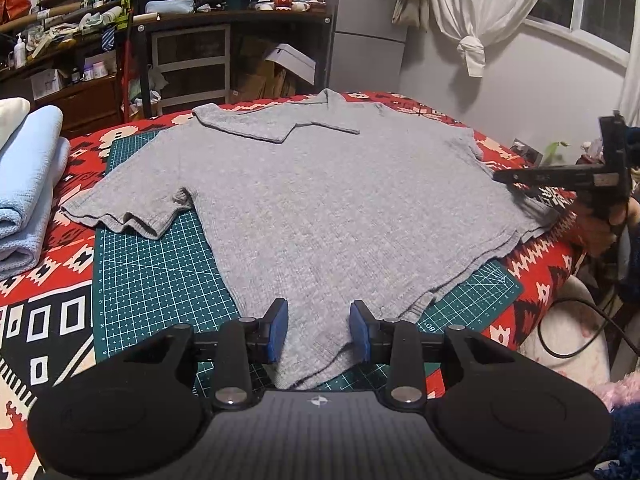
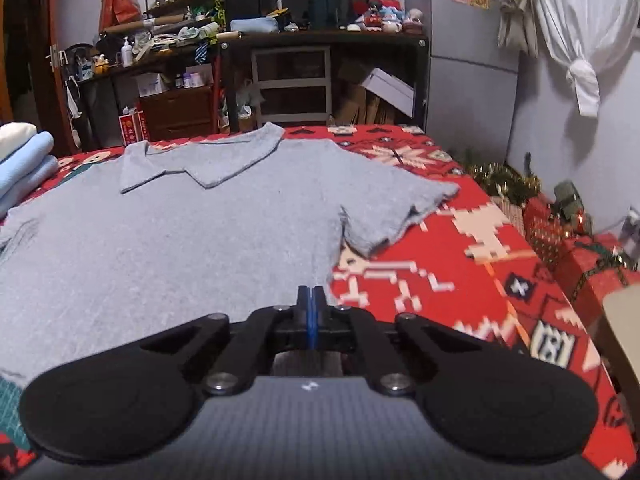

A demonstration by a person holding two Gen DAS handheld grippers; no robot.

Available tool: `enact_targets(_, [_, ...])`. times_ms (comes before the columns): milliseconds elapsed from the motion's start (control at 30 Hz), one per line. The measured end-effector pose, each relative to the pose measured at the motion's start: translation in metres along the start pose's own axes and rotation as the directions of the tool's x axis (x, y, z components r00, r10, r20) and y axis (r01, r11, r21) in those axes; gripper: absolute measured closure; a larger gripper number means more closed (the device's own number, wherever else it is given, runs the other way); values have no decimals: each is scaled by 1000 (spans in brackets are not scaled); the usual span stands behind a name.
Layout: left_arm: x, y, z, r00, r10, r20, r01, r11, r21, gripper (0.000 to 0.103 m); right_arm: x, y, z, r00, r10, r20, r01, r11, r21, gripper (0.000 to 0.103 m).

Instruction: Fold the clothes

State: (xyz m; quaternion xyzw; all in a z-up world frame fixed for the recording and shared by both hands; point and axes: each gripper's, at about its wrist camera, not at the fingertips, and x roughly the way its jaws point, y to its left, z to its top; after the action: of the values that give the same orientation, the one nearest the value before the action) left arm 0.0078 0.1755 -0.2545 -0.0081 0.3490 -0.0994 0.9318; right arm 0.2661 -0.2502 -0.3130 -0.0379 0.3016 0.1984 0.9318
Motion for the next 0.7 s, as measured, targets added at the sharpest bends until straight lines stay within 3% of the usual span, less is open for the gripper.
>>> enact_targets(133, [0,2,2,1000,-11,-5,11,1000,-19,68,-18,0,-12,1000,-7,0,7,1000,-9,103])
enact_targets(300, [0,16,14,999,-38,-25,35,993,-116,69,-33,-1,-21,1000,-7,14,6,1000,3,103])
enact_targets(433, [-2,25,35,999,29,37,-24,992,-128,74,-37,-2,-24,1000,-3,22,2,1000,21,103])
enact_targets(533, [6,34,57,994,60,89,-47,989,-144,87,-39,-1,-26,999,-7,34,6,1000,21,103])
enact_targets(700, [46,46,85,985,143,92,-133,985,-108,95,-40,0,-28,999,-7,44,6,999,31,103])
